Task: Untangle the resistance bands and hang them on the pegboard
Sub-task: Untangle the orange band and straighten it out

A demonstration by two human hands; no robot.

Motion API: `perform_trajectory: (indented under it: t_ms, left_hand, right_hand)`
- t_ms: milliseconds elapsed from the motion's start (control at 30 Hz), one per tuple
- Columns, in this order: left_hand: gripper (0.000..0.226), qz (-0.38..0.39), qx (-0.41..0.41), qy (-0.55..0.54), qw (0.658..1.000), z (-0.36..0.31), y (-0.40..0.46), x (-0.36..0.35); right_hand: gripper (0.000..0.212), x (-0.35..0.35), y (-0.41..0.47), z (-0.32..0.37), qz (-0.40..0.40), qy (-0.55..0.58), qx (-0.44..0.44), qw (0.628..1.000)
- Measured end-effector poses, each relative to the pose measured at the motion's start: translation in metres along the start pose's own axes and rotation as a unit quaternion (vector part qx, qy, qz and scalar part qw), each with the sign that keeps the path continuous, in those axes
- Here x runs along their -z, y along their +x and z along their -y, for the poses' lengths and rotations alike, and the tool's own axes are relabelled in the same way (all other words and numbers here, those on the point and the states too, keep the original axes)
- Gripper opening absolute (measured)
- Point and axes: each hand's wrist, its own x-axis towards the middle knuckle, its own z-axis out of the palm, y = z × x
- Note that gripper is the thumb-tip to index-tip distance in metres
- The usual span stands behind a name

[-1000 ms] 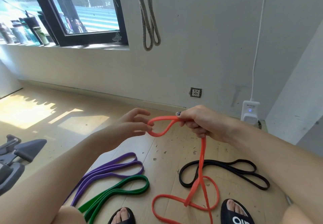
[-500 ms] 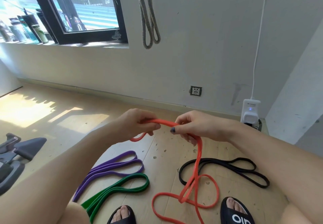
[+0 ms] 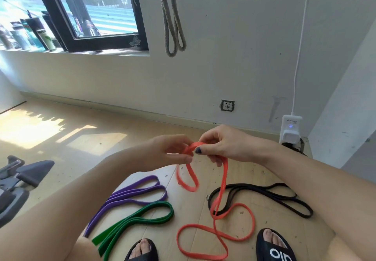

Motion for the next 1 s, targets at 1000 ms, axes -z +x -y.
perform_trajectory:
  t_ms: [1000]
  left_hand:
    - [0.044, -0.095, -0.012, 0.032, 0.995, 0.008, 0.011, 0.0]
  right_hand:
    - [0.012, 0.004, 0.002, -0.002, -0.12, -0.149, 0.036, 0.981]
